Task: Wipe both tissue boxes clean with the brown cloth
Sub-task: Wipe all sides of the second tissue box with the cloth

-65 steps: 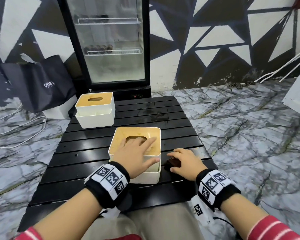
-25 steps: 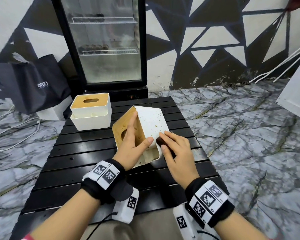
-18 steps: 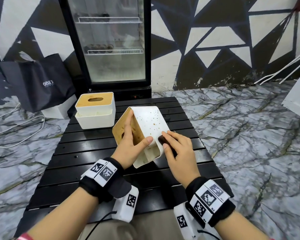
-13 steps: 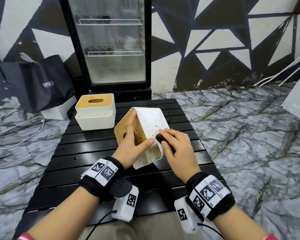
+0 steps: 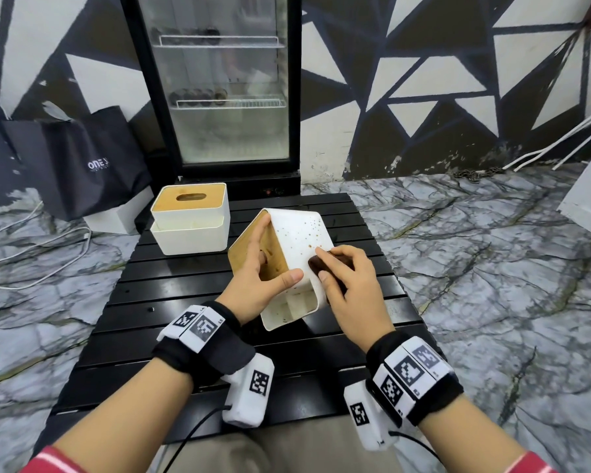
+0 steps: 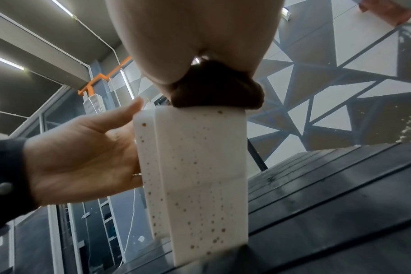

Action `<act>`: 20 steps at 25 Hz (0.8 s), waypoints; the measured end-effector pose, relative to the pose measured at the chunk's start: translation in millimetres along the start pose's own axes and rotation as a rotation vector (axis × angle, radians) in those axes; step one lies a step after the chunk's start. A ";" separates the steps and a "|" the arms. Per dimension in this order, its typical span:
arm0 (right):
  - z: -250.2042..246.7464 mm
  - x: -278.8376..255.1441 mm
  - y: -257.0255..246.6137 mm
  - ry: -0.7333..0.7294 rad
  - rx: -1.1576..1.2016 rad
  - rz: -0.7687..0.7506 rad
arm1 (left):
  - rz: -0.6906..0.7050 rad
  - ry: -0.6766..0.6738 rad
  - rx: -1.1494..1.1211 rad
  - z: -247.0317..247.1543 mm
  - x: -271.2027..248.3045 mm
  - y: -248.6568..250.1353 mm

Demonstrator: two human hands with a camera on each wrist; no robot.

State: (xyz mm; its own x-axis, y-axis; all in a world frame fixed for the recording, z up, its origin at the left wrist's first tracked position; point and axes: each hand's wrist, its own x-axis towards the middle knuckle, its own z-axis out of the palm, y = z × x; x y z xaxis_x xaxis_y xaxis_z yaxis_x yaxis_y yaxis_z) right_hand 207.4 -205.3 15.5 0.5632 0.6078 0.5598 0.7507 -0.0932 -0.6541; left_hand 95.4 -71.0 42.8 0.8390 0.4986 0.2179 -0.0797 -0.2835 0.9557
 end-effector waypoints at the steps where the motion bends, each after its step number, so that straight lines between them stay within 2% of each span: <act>1: 0.2 -3.8 -1.4 0.007 0.012 0.003 | -0.012 -0.006 0.010 -1.0 0.0 0.6; 5: 3.3 -6.6 -10.3 0.010 0.043 -0.064 | -0.050 -0.032 -0.018 0.1 3.4 3.2; 9: -2.0 -3.0 -11.6 0.022 0.061 -0.041 | -0.075 0.034 -0.042 5.3 3.8 5.7; 14: 2.6 -6.5 -21.2 0.050 0.054 -0.088 | -0.083 -0.045 -0.013 0.9 4.9 10.9; 20: 1.4 -4.2 -19.1 0.058 0.056 -0.050 | -0.112 -0.041 -0.028 -0.6 4.5 12.5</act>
State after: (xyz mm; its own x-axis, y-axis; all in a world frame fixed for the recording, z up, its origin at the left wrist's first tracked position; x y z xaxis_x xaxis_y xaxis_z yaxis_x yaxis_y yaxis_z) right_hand 190.3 -205.0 24.9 0.5462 0.5634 0.6199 0.7586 -0.0188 -0.6513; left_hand 97.9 -71.8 55.8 0.8646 0.4920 0.1019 0.0012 -0.2049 0.9788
